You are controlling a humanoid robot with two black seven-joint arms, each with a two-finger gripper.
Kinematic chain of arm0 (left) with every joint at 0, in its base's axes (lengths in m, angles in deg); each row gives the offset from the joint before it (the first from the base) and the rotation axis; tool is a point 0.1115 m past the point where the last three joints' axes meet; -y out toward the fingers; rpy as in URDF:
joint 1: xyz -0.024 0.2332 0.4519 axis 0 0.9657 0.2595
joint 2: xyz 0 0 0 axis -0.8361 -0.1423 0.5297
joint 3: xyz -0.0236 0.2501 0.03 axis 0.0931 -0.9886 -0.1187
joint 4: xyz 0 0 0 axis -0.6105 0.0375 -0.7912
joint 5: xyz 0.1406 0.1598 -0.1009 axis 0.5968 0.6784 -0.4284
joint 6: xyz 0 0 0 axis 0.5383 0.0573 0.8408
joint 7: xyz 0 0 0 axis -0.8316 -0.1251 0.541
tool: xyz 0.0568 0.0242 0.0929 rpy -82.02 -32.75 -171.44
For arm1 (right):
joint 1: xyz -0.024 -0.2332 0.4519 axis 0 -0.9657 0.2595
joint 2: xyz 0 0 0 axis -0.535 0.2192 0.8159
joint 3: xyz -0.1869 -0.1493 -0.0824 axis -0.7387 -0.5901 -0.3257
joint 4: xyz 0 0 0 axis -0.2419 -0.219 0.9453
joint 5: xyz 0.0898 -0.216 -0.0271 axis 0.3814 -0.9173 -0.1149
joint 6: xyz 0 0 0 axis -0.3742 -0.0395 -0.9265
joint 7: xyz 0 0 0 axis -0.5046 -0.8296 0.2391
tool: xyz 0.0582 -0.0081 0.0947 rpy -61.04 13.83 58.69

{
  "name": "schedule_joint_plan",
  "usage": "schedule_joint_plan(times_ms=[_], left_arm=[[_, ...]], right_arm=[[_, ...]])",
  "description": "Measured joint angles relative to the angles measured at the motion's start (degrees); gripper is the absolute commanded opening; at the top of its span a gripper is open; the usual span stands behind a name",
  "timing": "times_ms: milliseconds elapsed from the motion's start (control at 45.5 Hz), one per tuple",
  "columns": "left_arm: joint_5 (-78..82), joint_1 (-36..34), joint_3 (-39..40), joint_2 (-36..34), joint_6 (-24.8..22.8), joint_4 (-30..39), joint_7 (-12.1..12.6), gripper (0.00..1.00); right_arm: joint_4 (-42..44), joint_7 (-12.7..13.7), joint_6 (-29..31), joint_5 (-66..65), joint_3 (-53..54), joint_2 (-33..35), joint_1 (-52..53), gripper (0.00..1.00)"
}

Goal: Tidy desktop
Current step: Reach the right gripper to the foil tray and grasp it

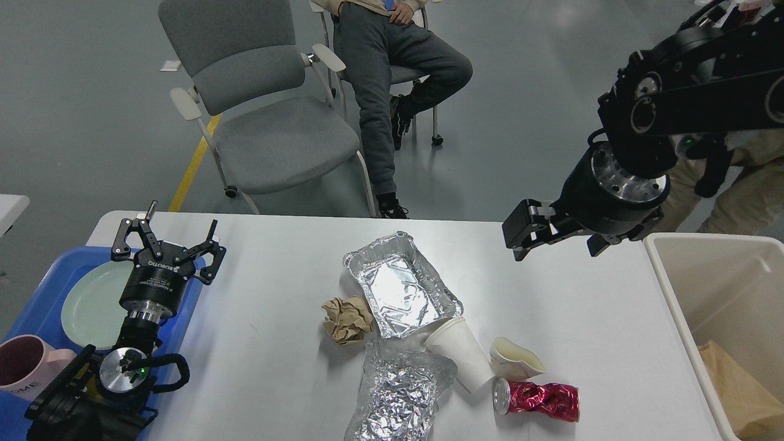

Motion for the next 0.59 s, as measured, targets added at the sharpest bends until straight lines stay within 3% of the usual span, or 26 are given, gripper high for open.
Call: schedule_joint_plan(times_ms=[373, 593], left_arm=[[0.0, 0.0, 0.0, 0.07, 0.0, 0.0, 0.09, 0.97], [0.0, 0.0, 0.0, 0.08, 0.0, 0.02, 0.09, 0.97]], right_arm=[[-0.54, -0.25, 0.21, 0.88, 2.78, 0.31, 0.48, 1.0], [4.45, -0.22, -3.34, 0.74, 3.29, -0.57, -5.09, 1.0]])
